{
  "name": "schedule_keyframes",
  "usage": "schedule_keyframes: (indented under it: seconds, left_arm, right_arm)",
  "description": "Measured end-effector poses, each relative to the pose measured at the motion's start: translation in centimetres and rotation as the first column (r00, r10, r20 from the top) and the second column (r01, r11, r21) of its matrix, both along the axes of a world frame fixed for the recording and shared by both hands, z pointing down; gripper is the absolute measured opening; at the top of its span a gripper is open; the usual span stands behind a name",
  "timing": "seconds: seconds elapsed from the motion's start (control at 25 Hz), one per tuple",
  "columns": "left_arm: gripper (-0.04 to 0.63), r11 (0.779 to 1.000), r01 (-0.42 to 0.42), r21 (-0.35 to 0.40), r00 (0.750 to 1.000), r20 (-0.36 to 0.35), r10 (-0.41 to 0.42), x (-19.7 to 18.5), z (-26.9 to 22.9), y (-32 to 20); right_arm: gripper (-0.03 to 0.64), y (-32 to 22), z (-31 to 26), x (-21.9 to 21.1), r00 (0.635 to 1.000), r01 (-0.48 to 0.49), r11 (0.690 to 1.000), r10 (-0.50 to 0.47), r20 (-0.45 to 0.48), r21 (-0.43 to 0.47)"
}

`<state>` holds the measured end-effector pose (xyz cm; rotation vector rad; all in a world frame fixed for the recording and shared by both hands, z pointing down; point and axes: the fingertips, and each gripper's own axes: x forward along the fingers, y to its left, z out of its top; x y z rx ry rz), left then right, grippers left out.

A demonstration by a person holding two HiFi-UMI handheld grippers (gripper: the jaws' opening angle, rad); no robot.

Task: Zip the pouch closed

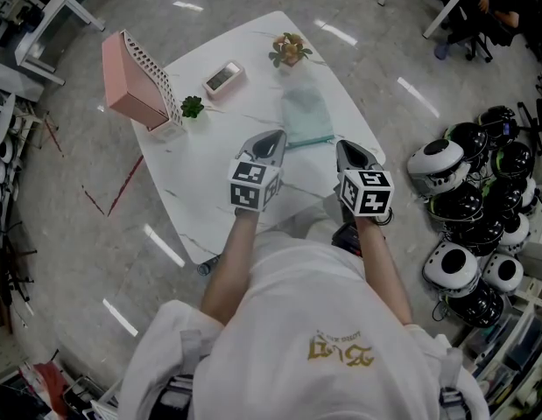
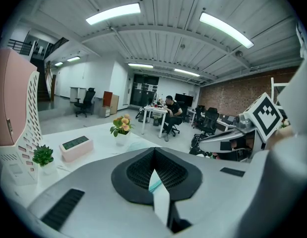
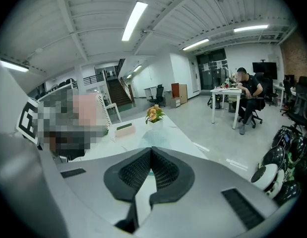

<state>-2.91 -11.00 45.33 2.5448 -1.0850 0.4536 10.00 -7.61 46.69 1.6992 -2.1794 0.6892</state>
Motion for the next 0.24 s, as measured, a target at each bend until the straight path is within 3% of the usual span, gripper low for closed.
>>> schedule_keyframes:
  seconds: [0.24]
  left_arm:
    - [0.017, 1.000, 0.003, -0.006, 1.000, 0.003, -0.003, -0.22, 0.11, 0.06]
  right_arm:
    - [0.012, 0.16, 0.11, -0.19, 0.999, 0.015, 1.000, -0.015, -0.046, 0.000]
